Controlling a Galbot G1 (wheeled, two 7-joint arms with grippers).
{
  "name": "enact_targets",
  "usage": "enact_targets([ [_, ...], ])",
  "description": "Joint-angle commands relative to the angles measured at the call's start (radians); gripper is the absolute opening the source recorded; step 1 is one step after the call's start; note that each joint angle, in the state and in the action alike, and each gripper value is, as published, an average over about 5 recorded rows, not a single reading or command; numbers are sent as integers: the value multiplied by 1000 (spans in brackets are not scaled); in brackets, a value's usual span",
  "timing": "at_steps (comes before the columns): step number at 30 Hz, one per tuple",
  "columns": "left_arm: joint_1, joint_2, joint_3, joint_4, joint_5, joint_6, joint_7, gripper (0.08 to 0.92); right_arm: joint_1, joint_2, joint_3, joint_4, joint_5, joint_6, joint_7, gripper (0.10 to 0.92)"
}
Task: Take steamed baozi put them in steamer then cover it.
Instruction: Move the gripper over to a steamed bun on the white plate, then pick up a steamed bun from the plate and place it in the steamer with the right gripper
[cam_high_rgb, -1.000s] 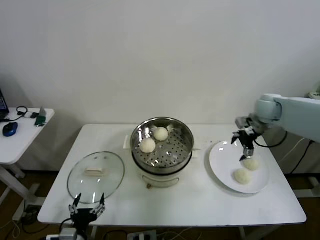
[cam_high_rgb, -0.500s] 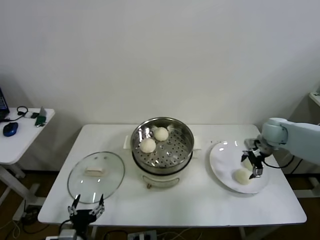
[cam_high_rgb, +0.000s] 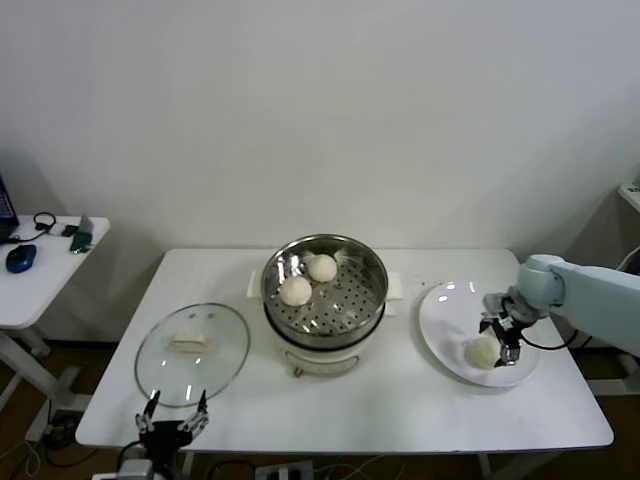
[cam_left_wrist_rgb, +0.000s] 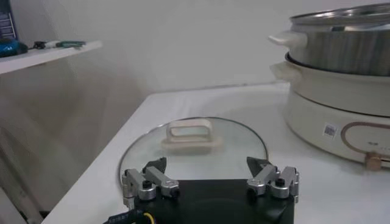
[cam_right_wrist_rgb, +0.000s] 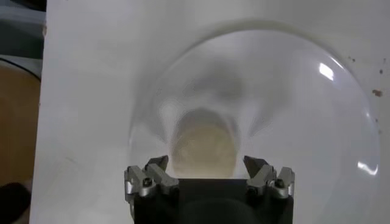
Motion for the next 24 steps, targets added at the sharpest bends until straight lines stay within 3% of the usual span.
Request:
enact_targets([
  [1, -1, -1, -1, 0, 0, 2, -1, 823, -51, 4, 49, -29, -44, 3, 0, 803],
  [14, -3, -5, -1, 0, 3, 3, -5, 823, 13, 14, 33, -21, -26, 35, -24, 698],
  [24, -2, -5, -1, -8, 7, 7, -13, 823, 495, 108, -222, 43, 81, 239, -113, 679],
])
